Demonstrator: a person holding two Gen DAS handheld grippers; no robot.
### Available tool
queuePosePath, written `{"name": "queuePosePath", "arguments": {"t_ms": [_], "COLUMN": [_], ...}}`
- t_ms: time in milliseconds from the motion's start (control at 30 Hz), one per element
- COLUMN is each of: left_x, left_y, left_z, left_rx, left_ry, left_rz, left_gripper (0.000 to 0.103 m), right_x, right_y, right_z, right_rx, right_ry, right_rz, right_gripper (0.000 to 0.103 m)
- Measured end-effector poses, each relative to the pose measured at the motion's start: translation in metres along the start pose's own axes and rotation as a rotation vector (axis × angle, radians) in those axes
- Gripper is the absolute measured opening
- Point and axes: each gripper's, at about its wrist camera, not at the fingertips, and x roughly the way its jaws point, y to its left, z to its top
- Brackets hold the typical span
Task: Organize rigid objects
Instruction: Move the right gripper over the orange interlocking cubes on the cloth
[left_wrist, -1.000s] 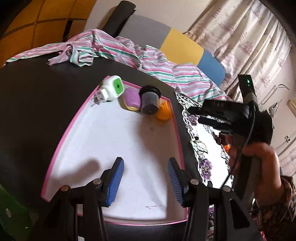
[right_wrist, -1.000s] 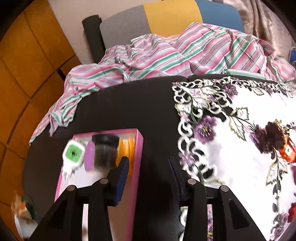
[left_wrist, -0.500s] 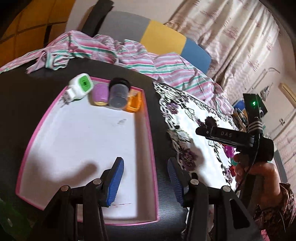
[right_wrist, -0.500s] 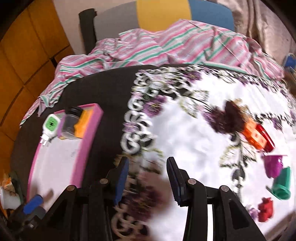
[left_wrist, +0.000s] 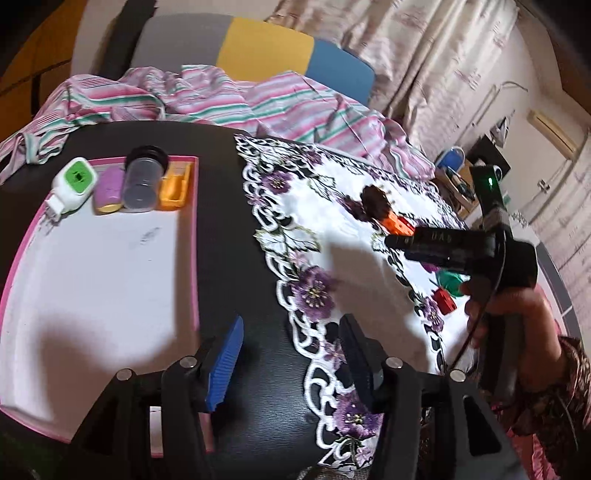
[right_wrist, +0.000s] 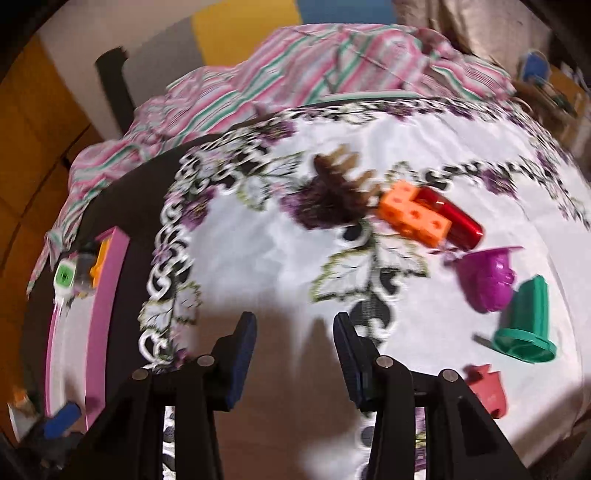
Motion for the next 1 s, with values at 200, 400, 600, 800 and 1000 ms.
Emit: {"name": "queuePosePath", "arguments": {"t_ms": [200, 400, 600, 800, 1000], "left_x": [0.003, 0.009, 0.012, 0.018, 0.025], "left_y": [-0.01, -0.009, -0.01, -0.013, -0.016], "left_z": [-0.002, -0.002, -0.002, -0.003, -0.001], "left_rx": [0.025, 0.008, 0.011, 0.02, 0.012], "left_ry": [0.008, 0.03, 0.038, 0.051, 0.063], "left_rz": [-0.004, 0.008, 0.026, 0.033, 0.027], "left_gripper": [0.056, 0.056, 0.056, 0.056, 0.056], "right_x": [-0.002, 0.012, 0.035, 0.05, 0.047], "right_y": [-0.038, -0.035, -0.02, -0.013, 0.009], "right_z": [0.03, 0.067, 0.086, 0.087, 0.071], "right_rx": [0.082, 0.001, -0.076, -0.156, -0.201], "right_ry": [-0.046, -0.109, -0.126, -0.112, -0.023], "right_rz": [-0.014, 0.011, -0.036, -0.047, 0.159], "right_gripper": [0.046, 0.056, 0.066, 0.045, 0.047]}}
